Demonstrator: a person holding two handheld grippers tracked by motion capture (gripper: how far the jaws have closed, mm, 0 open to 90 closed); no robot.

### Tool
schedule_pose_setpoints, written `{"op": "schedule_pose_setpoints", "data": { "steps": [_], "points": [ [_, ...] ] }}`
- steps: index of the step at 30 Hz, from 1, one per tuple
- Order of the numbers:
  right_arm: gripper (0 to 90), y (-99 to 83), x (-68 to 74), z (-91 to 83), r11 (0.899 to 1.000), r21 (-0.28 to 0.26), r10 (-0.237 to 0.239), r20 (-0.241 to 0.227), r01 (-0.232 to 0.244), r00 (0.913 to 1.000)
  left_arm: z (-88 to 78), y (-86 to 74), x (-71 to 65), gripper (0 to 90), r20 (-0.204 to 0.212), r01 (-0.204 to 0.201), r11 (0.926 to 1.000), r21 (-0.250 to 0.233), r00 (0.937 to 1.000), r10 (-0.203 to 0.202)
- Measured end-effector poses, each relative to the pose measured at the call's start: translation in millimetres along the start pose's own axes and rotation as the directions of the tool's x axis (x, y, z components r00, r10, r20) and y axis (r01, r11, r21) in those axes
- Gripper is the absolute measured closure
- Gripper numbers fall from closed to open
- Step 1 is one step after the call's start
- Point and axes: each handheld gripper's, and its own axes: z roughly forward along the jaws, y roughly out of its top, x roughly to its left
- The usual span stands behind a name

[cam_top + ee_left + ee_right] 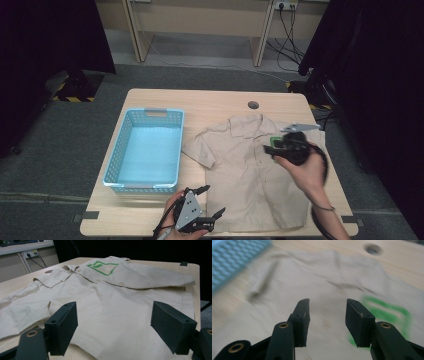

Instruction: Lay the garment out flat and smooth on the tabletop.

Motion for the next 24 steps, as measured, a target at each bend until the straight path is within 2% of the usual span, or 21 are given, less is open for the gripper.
{"op": "schedule_pose_setpoints", "data": {
  "steps": [2,4,5,7,8,10,11,13,17,18,24],
  "points": [
    [55.5,-22.0,-23.5,-13.3,0.999,0.024,0.035,0.07,-0.036,0.997,-0.1,-0.1,1.1,20.9,-0.006,0.007,1.0,-0.001,1.0,-0.007],
    [60.4,-42.9,-45.5,-23.3,0.996,0.046,0.068,0.135,-0.075,0.9884,-0.3,-0.3,1.6,20.9,-0.01,0.008,1.0,-0.002,0.9999,-0.008],
    [65.3,-53.2,-55.8,-27.1,0.994,0.051,0.083,0.167,-0.092,0.9824,-0.5,-0.3,1.6,20.9,-0.01,0.008,1.0,-0.002,0.9999,-0.008],
    [67.9,-72.7,-74.9,-30.9,0.99,0.079,0.096,0.24,-0.118,0.9659,-0.4,-0.3,1.3,20.9,-0.011,0.006,1.0,-0.001,0.9999,-0.006],
    [70.3,-81.7,-82.7,-30.9,0.984,0.092,0.123,0.26,-0.152,0.9578,-0.2,-0.2,1.2,20.9,-0.012,0.005,1.0,0.001,0.9999,-0.005],
    [71.4,-96.9,-96.3,-28.5,0.973,0.11,0.168,0.274,-0.204,0.9469,0.2,0.0,1.4,21.0,-0.012,0.006,1.0,0.005,0.9999,-0.005],
    [71.4,-96.9,-96.3,-28.5,0.973,0.11,0.168,0.274,-0.204,0.9469,0.2,0.0,1.4,21.0,-0.012,0.006,1.0,0.005,0.9999,-0.005],
    [71.5,-108.1,-104.8,-22.9,0.963,0.12,0.201,0.284,-0.243,0.9375,0.2,-0.1,1.7,21.0,-0.013,0.01,0.9999,0.005,0.9999,-0.01],
    [70.4,-114.2,-108.9,-10.6,0.955,0.107,0.241,0.27,-0.278,0.932,-0.2,-0.3,1.7,21.1,-0.013,0.012,0.9999,0.0,0.9999,-0.012],
    [69.9,-113.6,-108.4,-7.3,0.949,0.097,0.268,0.259,-0.301,0.9278,-0.2,-0.3,1.6,21.1,-0.012,0.01,0.9999,-0.001,0.9999,-0.01],
    [69.5,-108.5,-107.3,7.7,0.946,0.107,0.269,0.27,-0.306,0.9246,-0.7,-0.3,0.8,21.2,-0.01,0.006,1.0,0.002,0.9999,-0.006]
  ]
}}
